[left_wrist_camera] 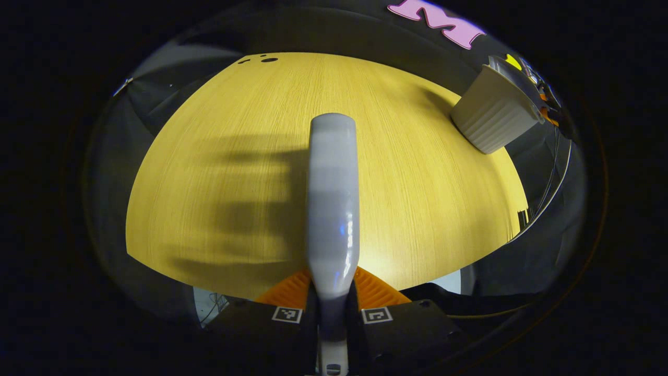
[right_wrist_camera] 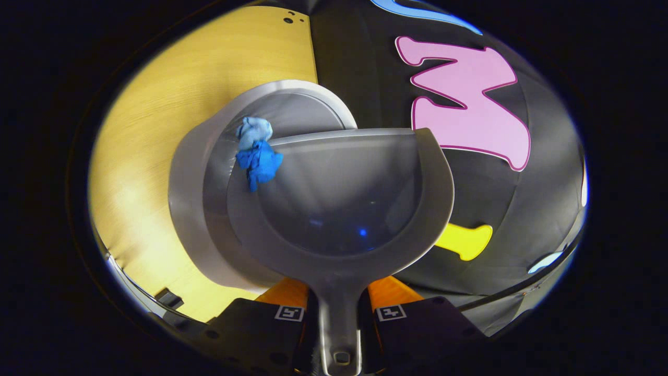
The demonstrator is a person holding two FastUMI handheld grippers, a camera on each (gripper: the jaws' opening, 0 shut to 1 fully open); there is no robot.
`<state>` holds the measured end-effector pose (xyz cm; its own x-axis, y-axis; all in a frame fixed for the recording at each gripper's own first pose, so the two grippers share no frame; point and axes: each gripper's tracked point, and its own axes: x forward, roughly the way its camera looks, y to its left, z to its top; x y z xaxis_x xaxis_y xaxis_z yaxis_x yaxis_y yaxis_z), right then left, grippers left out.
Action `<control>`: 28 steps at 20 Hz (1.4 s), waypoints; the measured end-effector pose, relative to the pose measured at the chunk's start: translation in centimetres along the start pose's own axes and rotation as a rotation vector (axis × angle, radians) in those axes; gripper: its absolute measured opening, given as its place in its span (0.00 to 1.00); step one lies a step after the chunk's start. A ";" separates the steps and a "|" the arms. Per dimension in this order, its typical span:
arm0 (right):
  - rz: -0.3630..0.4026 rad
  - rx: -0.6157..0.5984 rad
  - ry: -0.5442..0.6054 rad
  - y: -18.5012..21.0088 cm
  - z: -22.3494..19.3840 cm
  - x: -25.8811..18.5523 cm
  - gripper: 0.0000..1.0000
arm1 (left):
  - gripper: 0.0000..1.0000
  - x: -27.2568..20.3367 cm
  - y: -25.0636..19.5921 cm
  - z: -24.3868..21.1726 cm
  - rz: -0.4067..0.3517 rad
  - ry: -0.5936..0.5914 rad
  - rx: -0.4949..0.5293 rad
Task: Pick up the small broom and dustpan from the desktop, sweep the trash into the dustpan with the broom, and then empty the trash into the garbage bin.
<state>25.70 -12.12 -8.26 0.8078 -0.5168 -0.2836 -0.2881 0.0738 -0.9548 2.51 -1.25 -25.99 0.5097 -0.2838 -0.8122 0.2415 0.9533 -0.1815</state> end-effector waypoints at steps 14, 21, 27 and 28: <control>0.108 0.877 0.047 -2.6 -3.5 -2.9 0.35 | 0.27 0.3 0.3 2.0 0.025 -0.047 -0.006; 0.227 1.193 -0.059 -1.9 -0.2 -4.1 0.35 | 0.27 0.5 1.4 4.9 0.088 -0.105 0.036; 0.360 1.231 -0.137 3.7 4.9 -10.0 0.35 | 0.31 1.1 2.1 5.7 0.114 -0.097 0.041; 0.401 1.235 -0.139 5.0 6.1 -10.9 0.35 | 0.31 1.2 2.4 5.8 0.118 -0.092 0.046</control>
<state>18.57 -0.91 -10.50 0.8441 -0.1898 -0.5015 0.0798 0.9693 -0.2326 8.49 0.09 -24.15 0.6093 -0.1807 -0.7720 0.2120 0.9754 -0.0610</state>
